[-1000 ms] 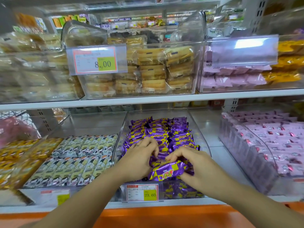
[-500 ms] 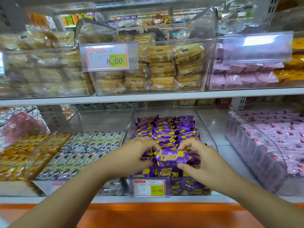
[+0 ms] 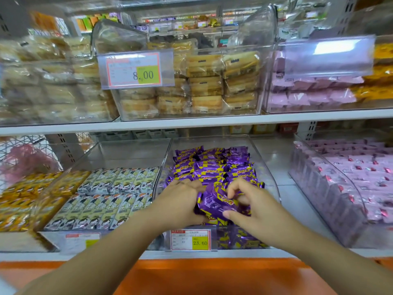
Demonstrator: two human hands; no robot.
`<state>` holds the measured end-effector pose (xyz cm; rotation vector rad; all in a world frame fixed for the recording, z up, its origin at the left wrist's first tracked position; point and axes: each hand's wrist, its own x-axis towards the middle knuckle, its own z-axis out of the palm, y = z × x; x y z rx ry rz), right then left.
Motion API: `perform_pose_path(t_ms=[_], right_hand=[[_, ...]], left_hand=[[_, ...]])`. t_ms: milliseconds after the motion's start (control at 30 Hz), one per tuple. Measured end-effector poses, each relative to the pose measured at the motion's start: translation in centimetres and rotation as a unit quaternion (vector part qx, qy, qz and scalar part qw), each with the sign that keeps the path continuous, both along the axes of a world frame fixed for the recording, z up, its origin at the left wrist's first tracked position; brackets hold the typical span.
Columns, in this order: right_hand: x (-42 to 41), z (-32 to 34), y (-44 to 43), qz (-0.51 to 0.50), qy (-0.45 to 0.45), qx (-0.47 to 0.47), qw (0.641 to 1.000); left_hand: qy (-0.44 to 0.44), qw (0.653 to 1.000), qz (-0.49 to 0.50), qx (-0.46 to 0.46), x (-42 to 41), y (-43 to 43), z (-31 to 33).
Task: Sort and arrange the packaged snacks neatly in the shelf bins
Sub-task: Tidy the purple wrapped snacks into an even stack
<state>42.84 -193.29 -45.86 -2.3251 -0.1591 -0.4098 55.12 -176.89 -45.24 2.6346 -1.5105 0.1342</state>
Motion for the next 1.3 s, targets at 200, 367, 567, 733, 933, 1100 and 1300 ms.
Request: perform_pose_path(t_ms=[200, 367, 567, 733, 933, 1100, 1300], right_hand=[[0.0, -0.4, 0.0, 0.020, 0.005, -0.136, 0.990], [-0.1, 0.1, 0.4, 0.014, 0.019, -0.206, 0.978], [0.5, 0.0, 0.8, 0.041, 0.013, -0.254, 0.966], [0.8, -0.4, 0.3, 0.041, 0.007, -0.331, 0.943], [1.7, 2.0, -1.6, 0.003, 0.006, -0.266, 0.964], [6.9, 3.4, -3.5, -0.151, 0.066, -0.362, 0.918], [11.0, 3.4, -3.3, -0.228, 0.216, -0.491, 0.813]], left_hand=[[-0.014, 1.000, 0.014, 0.023, 0.4, 0.0, -0.4], [0.037, 0.999, -0.004, 0.039, 0.6, 0.5, 0.2], [0.131, 0.987, -0.033, 0.084, 1.4, 2.3, 2.9], [0.086, 0.990, -0.015, 0.112, 0.9, 2.9, 2.1], [0.050, 0.990, -0.001, 0.130, 1.0, 3.3, 2.5], [0.005, 0.981, 0.021, 0.191, 1.0, 3.5, 2.9], [0.022, 0.979, 0.039, 0.199, 1.8, 4.9, 3.2]])
